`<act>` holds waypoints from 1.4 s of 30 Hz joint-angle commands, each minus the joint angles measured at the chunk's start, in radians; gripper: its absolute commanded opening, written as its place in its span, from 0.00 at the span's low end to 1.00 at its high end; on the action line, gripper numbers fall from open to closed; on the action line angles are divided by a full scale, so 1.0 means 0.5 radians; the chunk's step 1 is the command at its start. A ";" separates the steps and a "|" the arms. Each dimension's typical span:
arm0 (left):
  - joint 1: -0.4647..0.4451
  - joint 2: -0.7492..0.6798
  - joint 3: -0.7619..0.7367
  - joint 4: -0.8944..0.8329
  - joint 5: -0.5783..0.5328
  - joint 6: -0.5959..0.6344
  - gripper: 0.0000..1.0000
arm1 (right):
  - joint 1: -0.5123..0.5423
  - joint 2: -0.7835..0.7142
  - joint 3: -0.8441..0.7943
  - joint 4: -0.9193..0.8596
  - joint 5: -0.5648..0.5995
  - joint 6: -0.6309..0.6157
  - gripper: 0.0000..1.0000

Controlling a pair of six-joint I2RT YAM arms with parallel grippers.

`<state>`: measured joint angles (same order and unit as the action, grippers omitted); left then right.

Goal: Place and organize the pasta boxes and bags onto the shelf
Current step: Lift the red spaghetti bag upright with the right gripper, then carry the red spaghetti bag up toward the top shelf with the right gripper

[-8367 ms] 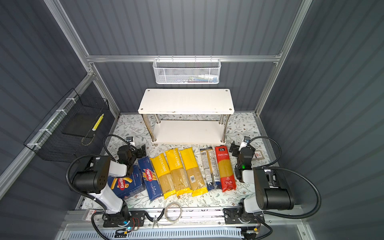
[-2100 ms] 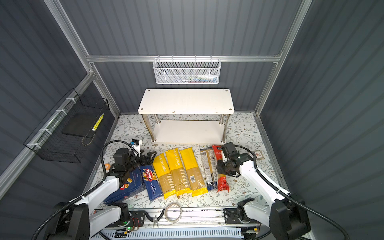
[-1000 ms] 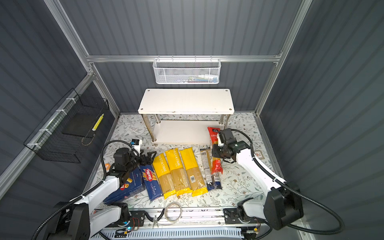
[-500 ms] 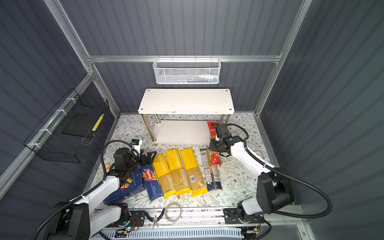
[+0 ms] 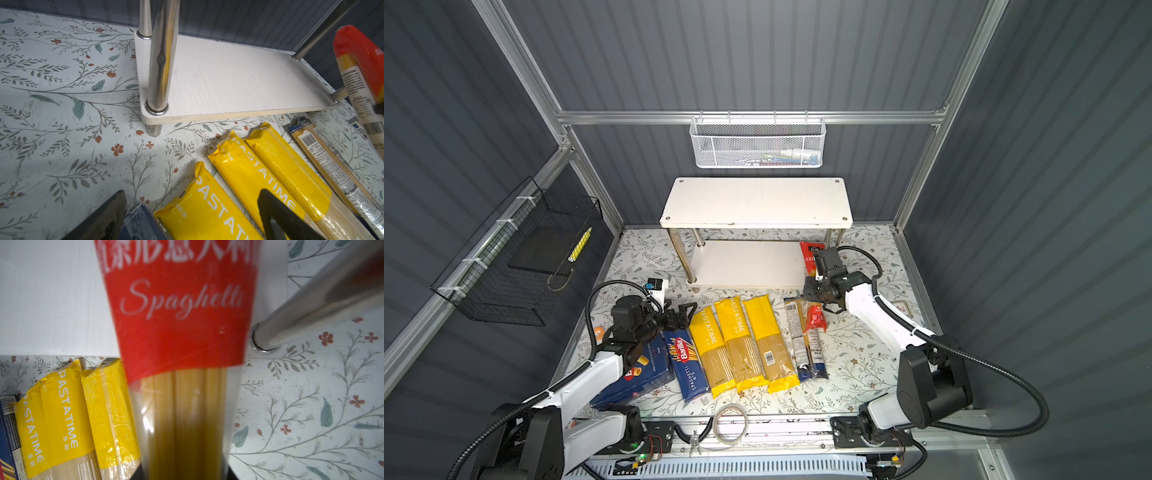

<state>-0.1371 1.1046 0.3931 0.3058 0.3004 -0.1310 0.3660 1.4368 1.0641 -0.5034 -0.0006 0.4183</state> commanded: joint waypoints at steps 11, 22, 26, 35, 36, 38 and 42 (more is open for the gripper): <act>-0.011 0.002 0.056 -0.024 0.010 0.038 0.99 | 0.235 -0.524 -0.124 -0.205 -0.004 0.022 0.20; -0.011 -0.017 0.044 -0.019 -0.002 0.035 1.00 | 0.609 -0.764 -0.060 -0.406 -0.010 -0.008 0.20; -0.011 -0.017 0.045 -0.019 -0.003 0.035 0.99 | 0.744 -0.774 0.051 -0.409 -0.008 -0.044 0.20; -0.011 -0.003 0.052 -0.026 0.000 0.035 1.00 | 0.826 -0.778 0.262 -0.441 -0.097 -0.150 0.20; -0.011 -0.002 0.054 -0.026 0.000 0.035 1.00 | 0.827 -0.773 0.298 -0.453 -0.108 -0.161 0.20; -0.011 0.003 0.057 -0.028 0.001 0.035 1.00 | 0.826 -0.775 0.356 -0.479 -0.127 -0.182 0.20; -0.011 0.003 0.058 -0.029 0.001 0.035 1.00 | 0.826 -0.775 0.490 -0.529 -0.133 -0.226 0.20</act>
<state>-0.1371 1.1046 0.3931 0.3058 0.3000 -0.1314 0.7761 1.0798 1.2243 -0.8318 -0.0532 0.3462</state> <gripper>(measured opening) 0.996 0.270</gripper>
